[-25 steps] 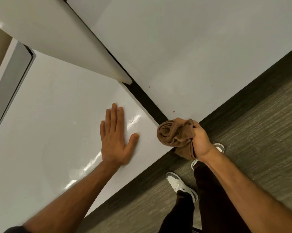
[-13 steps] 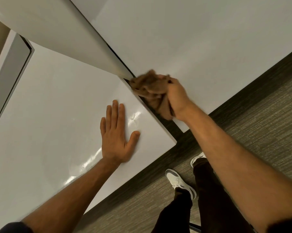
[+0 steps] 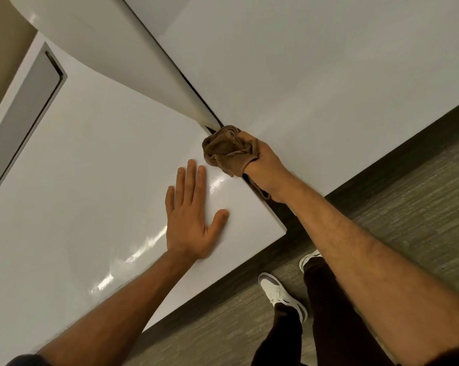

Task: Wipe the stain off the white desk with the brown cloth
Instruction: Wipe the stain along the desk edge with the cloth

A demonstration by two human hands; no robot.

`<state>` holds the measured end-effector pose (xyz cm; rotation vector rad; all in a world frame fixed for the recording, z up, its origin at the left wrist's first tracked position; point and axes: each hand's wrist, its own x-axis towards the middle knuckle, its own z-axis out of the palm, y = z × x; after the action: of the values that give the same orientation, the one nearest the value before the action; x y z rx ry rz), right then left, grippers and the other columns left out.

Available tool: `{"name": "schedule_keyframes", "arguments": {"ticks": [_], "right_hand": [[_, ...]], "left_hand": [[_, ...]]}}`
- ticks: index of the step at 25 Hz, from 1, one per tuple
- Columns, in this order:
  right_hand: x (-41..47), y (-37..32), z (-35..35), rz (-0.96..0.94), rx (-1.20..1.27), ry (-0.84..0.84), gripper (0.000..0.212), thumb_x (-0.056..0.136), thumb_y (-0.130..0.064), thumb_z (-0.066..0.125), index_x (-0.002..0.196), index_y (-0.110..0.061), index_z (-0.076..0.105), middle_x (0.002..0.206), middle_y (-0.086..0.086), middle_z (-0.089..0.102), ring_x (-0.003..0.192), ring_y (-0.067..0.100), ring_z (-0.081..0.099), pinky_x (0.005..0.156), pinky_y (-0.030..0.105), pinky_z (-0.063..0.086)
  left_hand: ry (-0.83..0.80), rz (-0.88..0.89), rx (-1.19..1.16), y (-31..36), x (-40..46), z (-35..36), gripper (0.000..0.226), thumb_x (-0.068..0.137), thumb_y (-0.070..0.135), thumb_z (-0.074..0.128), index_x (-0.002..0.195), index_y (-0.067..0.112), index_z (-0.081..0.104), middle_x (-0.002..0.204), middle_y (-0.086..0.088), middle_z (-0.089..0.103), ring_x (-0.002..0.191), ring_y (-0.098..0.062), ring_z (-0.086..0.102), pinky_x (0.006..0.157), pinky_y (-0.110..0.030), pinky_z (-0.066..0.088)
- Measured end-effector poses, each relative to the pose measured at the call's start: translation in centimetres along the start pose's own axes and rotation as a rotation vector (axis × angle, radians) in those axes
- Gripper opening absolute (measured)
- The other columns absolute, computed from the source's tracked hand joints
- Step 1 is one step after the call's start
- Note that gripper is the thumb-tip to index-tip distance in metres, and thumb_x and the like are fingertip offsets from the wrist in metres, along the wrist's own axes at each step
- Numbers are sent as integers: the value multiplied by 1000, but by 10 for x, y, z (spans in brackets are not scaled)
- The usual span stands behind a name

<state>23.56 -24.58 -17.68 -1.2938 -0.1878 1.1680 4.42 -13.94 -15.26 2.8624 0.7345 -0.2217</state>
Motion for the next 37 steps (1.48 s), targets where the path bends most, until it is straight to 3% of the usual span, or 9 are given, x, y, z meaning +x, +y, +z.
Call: {"name": "schedule_keyframes", "arguments": {"ticks": [3,7,11,17,21,24,28,32,37], "right_hand": [[-18,11,-6,31,-41,23,56,91,-16,76,142,-14,54,134,8,66,123,27,63,113,47,47],[-54,21,-17,50,-125,34,50,91,-20,76,136,-22,55,117,-7,69,110,13,66,110,36,49],[-86,31,-22,103,-164,86,49,92,-23,74,136,-12,57,128,14,68,118,31,65,112,49,47],[-144,42,-23,174,30,230,47,86,-7,78,129,-12,61,121,14,70,115,31,68,106,53,53],[-187,55,-22,274,136,289,46,97,-4,65,141,-4,53,130,17,66,118,32,67,108,47,52],[-188,27,-22,69,-97,323,38,93,1,69,130,-7,60,125,2,68,105,12,71,99,22,55],[-122,-54,0,-263,-378,156,43,86,-39,78,127,-33,65,121,-22,65,111,-2,66,99,13,51],[-40,-92,29,-388,-571,33,49,86,-40,77,131,-23,66,128,-13,63,118,4,63,107,25,50],[-7,-48,46,-439,-896,-6,34,92,-22,74,127,-20,71,145,-2,56,134,23,44,115,35,38]], "left_hand": [[-2,4,-8,0,0,0,88,97,71,27,168,24,5,176,3,-2,163,-22,-3,128,-32,-14],[3,9,-16,3,0,-3,87,97,70,27,168,25,4,176,4,-4,163,-22,-4,128,-33,-14],[5,25,-7,2,-1,-4,86,98,67,30,168,25,3,176,5,-5,162,-21,-6,127,-30,-16],[21,32,-16,4,0,-5,85,100,65,35,167,28,0,176,8,-7,162,-18,-7,124,-25,-21],[30,39,-52,4,-2,-5,83,101,67,32,167,29,-2,175,11,-9,162,-16,-9,122,-24,-24],[39,58,-51,2,-3,-4,84,101,68,31,167,29,-4,175,10,-12,161,-16,-12,124,-27,-22],[32,63,-69,-1,-3,-2,85,101,70,32,166,32,-6,174,11,-14,161,-16,-12,127,-44,-8],[48,59,-98,1,-3,-1,84,100,72,30,166,33,-4,175,11,-11,162,-17,-9,127,-46,-7],[56,69,-130,-1,-2,-1,84,100,71,30,167,28,2,176,5,4,162,-16,-4,130,-43,-6]]}}
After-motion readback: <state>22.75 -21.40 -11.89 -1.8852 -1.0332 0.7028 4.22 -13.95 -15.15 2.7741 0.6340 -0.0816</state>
